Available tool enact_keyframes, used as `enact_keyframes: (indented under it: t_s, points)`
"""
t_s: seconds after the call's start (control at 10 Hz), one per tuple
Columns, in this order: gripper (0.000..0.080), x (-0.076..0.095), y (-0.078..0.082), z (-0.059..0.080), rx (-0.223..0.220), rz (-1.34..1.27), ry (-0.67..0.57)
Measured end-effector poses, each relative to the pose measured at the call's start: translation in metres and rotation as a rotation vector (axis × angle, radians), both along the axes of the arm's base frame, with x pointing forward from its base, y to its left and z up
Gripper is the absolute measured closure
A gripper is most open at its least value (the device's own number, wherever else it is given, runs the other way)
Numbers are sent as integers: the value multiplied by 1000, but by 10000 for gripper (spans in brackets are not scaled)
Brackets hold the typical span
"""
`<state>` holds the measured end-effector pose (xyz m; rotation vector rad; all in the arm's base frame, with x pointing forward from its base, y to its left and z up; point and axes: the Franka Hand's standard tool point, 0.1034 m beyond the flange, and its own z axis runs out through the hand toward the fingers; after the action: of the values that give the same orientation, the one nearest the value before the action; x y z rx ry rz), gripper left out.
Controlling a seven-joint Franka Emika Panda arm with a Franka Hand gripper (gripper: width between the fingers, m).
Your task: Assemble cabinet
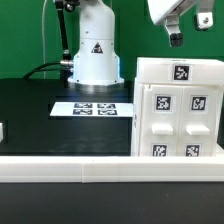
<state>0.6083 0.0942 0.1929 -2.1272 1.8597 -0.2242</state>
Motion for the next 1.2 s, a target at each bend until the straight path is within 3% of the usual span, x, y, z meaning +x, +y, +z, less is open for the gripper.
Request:
enact_keyframes:
  t_s: [0.2, 0.6, 0.8, 1.2]
  points:
    - [2, 0, 0, -2, -39, 99, -7]
    - [2, 8, -4, -5, -204, 626, -43]
    - [2, 18, -3, -7, -249, 889, -26]
    - [2, 20, -5, -7, -333, 1172, -67]
